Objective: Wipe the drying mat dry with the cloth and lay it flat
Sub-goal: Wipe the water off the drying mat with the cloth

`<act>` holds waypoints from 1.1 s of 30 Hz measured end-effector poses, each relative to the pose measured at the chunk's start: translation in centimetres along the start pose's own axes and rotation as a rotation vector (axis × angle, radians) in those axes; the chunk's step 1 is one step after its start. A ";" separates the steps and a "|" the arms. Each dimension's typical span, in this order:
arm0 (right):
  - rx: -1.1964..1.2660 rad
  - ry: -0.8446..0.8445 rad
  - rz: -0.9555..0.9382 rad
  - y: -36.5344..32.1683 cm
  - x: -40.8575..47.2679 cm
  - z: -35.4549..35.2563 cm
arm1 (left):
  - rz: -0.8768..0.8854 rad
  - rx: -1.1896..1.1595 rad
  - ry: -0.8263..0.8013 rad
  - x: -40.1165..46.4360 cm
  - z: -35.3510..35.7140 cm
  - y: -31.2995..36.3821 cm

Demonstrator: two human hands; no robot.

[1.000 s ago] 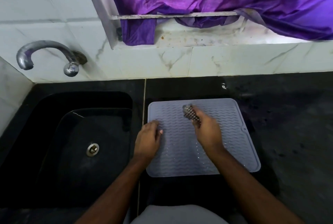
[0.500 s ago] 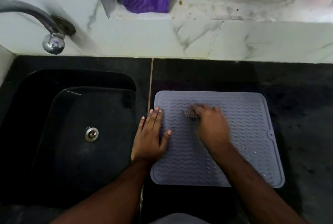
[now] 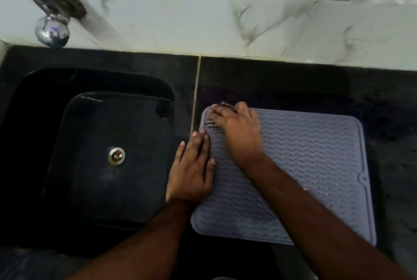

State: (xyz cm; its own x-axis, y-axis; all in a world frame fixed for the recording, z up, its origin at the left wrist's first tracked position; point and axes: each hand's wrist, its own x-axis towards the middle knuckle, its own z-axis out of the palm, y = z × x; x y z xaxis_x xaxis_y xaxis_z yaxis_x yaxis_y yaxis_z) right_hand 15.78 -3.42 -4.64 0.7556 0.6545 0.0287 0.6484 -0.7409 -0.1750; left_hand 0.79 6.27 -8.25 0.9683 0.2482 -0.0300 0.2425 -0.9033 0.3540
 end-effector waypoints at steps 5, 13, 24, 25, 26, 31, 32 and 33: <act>-0.061 -0.037 0.165 3.6 -1.7 -2.2 | -0.003 -0.013 -0.011 0.0 0.0 -0.1; 0.142 -0.072 0.164 -1.8 -0.7 0.1 | 0.026 -0.080 0.006 -0.2 -0.3 -0.2; 0.256 -0.137 0.154 -1.5 -2.9 0.1 | 0.093 -0.034 0.046 -1.2 -0.6 -0.1; 0.257 -0.151 0.139 -1.7 -3.4 0.1 | 0.112 0.006 0.051 -1.7 -0.7 -0.2; 0.257 -0.168 0.125 -1.9 -3.8 0.1 | 0.118 0.042 0.054 -2.5 -0.7 -0.2; 0.210 -0.185 0.069 -2.9 -5.6 0.3 | 0.072 -0.027 0.129 -3.6 -1.6 0.4; 0.231 -0.171 0.081 -2.8 -5.3 0.3 | 0.045 -0.057 0.135 -3.1 -1.8 0.6; 0.245 -0.147 0.098 -2.6 -5.1 0.3 | 0.012 -0.075 0.133 -2.3 -1.9 0.6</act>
State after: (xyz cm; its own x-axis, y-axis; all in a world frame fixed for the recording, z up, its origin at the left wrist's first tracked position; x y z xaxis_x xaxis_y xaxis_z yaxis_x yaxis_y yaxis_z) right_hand 10.23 -4.76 -4.65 0.7802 0.6096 -0.1402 0.5175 -0.7550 -0.4026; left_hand -1.40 5.78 -6.15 0.9531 0.2866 0.0969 0.2214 -0.8790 0.4224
